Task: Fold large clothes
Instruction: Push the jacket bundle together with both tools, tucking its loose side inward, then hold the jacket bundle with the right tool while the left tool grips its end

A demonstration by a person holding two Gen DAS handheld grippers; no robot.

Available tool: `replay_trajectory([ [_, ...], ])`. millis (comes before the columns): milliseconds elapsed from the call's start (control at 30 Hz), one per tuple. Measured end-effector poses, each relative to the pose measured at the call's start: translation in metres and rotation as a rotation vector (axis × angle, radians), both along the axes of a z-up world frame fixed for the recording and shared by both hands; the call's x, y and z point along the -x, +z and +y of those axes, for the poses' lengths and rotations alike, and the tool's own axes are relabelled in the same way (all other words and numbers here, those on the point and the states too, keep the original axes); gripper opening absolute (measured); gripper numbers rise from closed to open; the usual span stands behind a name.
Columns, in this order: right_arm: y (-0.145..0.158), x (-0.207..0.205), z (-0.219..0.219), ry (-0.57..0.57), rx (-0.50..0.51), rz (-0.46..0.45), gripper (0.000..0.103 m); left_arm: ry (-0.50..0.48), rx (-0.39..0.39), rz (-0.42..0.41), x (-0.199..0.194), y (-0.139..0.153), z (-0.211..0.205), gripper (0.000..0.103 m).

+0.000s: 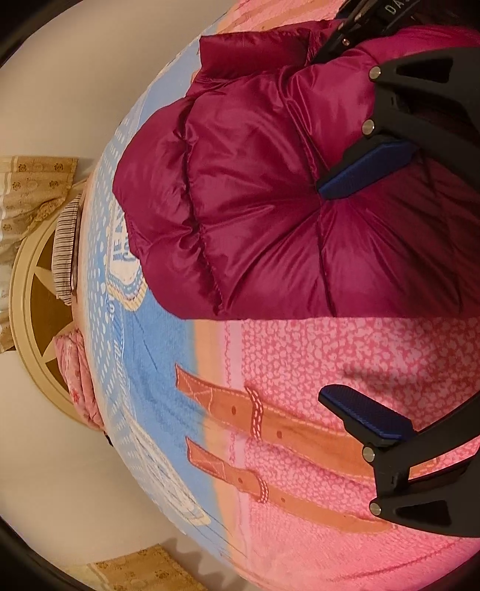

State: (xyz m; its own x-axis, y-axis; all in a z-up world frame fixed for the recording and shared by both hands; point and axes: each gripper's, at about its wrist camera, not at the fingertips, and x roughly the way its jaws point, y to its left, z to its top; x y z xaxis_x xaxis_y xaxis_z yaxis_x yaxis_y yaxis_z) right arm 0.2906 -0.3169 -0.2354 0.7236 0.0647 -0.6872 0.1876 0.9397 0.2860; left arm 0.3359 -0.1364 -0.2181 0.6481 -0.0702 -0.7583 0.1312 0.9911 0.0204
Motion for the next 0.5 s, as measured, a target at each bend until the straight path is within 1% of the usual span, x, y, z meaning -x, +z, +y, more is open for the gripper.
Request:
replay_trajectory([
  [67,0.0,-0.001,0.002,0.003,0.002,0.0,0.054,-0.023,0.015,0.001,0.0,0.0,-0.001,0.093],
  [100,0.0,-0.001,0.002,0.003,-0.001,0.0,0.054,-0.031,0.014,-0.002,0.0,0.0,-0.003,0.092],
  [133,0.0,-0.001,0.002,0.003,-0.001,-0.001,0.054,-0.041,0.012,-0.006,0.001,0.001,-0.005,0.089],
  [200,0.0,-0.001,0.002,0.003,0.002,0.0,0.053,-0.067,0.022,-0.008,0.004,0.002,-0.008,0.079],
  [267,0.0,-0.001,0.003,0.006,0.008,0.001,0.052,-0.09,0.014,-0.019,0.008,0.003,-0.015,0.069],
  [333,0.0,-0.002,0.003,0.007,0.008,0.0,0.052,-0.102,-0.002,-0.028,0.011,0.004,-0.02,0.066],
  [400,0.0,-0.003,0.003,0.006,0.007,0.0,0.051,-0.104,0.0,-0.027,0.011,0.005,-0.021,0.064],
  [467,0.0,-0.003,0.003,0.006,0.008,-0.001,0.051,-0.126,0.005,-0.026,0.012,0.005,-0.023,0.054],
  [500,0.0,-0.003,0.003,0.006,0.01,-0.001,0.05,-0.135,-0.003,-0.031,0.014,0.005,-0.025,0.052],
])
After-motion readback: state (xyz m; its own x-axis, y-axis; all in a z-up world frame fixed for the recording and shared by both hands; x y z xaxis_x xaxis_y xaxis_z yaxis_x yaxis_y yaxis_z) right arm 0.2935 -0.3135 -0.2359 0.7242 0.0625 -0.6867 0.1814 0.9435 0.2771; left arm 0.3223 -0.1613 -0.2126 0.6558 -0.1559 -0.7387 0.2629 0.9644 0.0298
